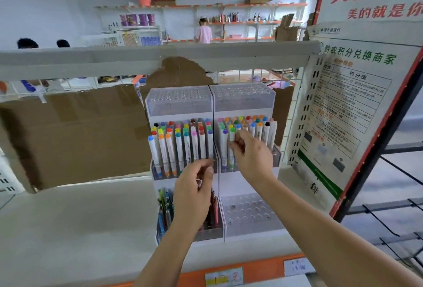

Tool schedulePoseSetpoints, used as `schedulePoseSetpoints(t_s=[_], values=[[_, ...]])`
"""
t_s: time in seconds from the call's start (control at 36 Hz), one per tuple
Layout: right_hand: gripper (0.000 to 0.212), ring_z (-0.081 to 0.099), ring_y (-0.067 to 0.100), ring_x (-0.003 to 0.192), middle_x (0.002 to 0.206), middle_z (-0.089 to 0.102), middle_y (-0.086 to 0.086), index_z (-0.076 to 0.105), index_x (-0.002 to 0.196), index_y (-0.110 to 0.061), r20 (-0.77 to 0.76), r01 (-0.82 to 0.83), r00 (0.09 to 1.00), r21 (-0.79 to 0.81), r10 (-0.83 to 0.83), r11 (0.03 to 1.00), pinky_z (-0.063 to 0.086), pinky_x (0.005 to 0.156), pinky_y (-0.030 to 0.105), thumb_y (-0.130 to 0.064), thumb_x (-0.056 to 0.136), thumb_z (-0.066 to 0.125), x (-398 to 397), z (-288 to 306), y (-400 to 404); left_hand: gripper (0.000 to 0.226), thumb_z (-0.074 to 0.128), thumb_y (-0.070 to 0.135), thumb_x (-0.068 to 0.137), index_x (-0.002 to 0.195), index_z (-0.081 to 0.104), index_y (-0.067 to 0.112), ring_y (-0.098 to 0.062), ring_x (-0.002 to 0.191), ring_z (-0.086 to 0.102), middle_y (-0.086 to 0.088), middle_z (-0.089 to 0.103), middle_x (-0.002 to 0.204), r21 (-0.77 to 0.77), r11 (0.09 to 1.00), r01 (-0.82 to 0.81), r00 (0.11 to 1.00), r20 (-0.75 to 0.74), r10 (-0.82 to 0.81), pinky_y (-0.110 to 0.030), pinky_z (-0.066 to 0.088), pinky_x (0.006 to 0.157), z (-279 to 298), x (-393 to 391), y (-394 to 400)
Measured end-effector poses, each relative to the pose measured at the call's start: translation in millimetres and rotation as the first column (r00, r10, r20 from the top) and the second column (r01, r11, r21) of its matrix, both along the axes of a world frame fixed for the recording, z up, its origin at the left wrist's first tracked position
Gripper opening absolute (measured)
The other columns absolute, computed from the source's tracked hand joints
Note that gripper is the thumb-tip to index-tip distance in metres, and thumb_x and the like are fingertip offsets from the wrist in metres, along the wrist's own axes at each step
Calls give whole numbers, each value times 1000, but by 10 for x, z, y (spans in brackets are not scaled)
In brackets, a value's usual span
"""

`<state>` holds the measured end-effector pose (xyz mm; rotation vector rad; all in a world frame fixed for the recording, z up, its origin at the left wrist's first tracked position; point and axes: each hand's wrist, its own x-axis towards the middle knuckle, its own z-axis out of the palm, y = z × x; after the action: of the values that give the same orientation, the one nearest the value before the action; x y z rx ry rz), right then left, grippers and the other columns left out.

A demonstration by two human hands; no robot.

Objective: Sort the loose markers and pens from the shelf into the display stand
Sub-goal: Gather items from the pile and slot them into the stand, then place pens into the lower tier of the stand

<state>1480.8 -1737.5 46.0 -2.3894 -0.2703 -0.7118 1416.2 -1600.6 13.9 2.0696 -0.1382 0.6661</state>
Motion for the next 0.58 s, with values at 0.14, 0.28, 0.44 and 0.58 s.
schedulePoseSetpoints(t_s=[0.14,0.28,0.44,0.58], values=[[18,55,14,80,89,57,-11,55,107,-19,29,-2,1000,59,1,998,30,54,21,-30,93,58,-73,-57,-37,21,52,20,95,112,64,16,-2,91,58,7,64,105,26,998,-49,999,0,49,0,39,75,3,-83,62],[19,60,24,89,96,66,4,62,105,-9,250,-51,967,21,44,999,49,71,33,-19,90,58,-217,-85,6,21,52,21,95,112,64,17,-5,88,61,6,66,103,39,992,-120,992,-25,121,-5,42,73,-7,-207,186],[31,64,22,82,92,67,3,65,100,-10,318,-215,917,-115,241,970,49,70,30,-28,88,42,-366,-3,275,21,50,24,97,113,62,20,-12,87,61,5,63,101,71,961,-267,958,-89,273,-18,44,71,4,-408,454],[34,64,22,94,104,69,4,62,115,-13,106,-420,883,-252,457,872,54,82,35,-31,94,43,-512,15,737,23,47,27,98,114,61,18,-13,89,58,2,62,105,136,918,-373,908,-150,391,-24,43,77,37,-671,828]])
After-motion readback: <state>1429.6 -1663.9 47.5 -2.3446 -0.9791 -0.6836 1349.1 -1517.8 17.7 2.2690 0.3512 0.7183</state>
